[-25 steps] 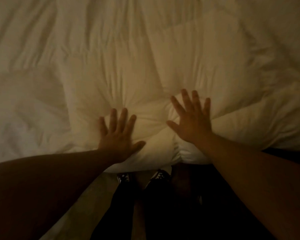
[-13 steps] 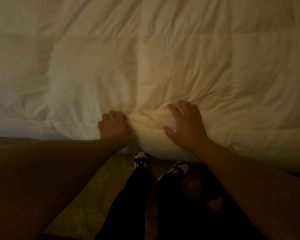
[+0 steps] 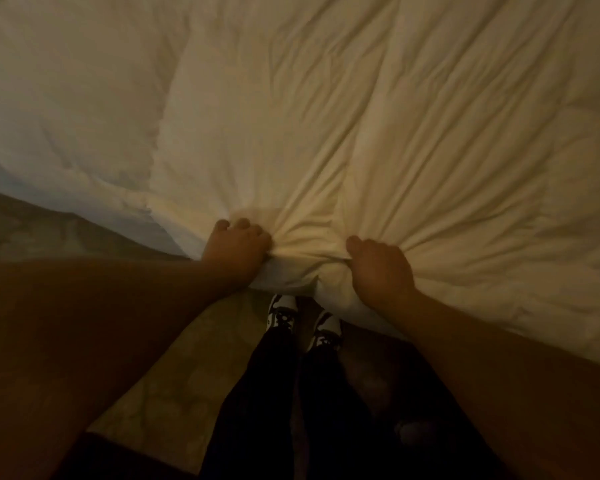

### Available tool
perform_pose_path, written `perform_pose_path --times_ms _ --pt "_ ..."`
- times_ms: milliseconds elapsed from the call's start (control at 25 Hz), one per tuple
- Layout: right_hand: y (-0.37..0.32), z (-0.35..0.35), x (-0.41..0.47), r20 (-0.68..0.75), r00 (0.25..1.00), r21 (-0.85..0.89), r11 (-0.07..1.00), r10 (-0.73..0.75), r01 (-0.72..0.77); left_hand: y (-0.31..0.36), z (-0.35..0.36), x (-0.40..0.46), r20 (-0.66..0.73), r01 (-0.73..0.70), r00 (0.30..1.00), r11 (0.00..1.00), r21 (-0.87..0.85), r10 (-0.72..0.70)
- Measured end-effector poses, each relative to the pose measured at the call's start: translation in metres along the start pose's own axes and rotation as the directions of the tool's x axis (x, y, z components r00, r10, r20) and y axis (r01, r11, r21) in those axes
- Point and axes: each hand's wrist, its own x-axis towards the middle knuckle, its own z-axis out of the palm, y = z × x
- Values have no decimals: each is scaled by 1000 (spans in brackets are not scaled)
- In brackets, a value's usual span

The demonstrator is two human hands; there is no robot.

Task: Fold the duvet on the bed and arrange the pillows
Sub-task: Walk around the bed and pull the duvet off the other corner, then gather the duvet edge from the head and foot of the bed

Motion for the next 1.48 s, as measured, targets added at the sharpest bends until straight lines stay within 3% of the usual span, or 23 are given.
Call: perform_pose_path --times_ms 120,280,560,760,960,1240,1480 --pt "-4 -37 -8 89 995 37 998 42 -45 -1 -44 -18 75 28 997 995 -95 -21" --pt "1 -143 -10 -6 994 196 975 107 -104 -11 -146 -32 -47 107 989 902 -419 -139" --pt "28 -365 -48 -264 928 234 951 263 -202 -9 -353 -63 -303 -14 945 908 -420 -125" --pt "80 -456 -122 -410 818 240 913 403 -329 40 -470 -70 -501 -217 865 903 -372 2" --pt "138 -491 -193 -494 672 288 833 551 -472 110 -535 -66 -571 -388 802 878 -281 172" --pt "223 -483 -254 -445 521 446 685 728 -577 213 -577 -37 -525 -464 794 862 -201 305" --pt "349 -447 -256 -382 471 543 605 795 -582 322 -600 57 -467 -473 812 864 -174 350"
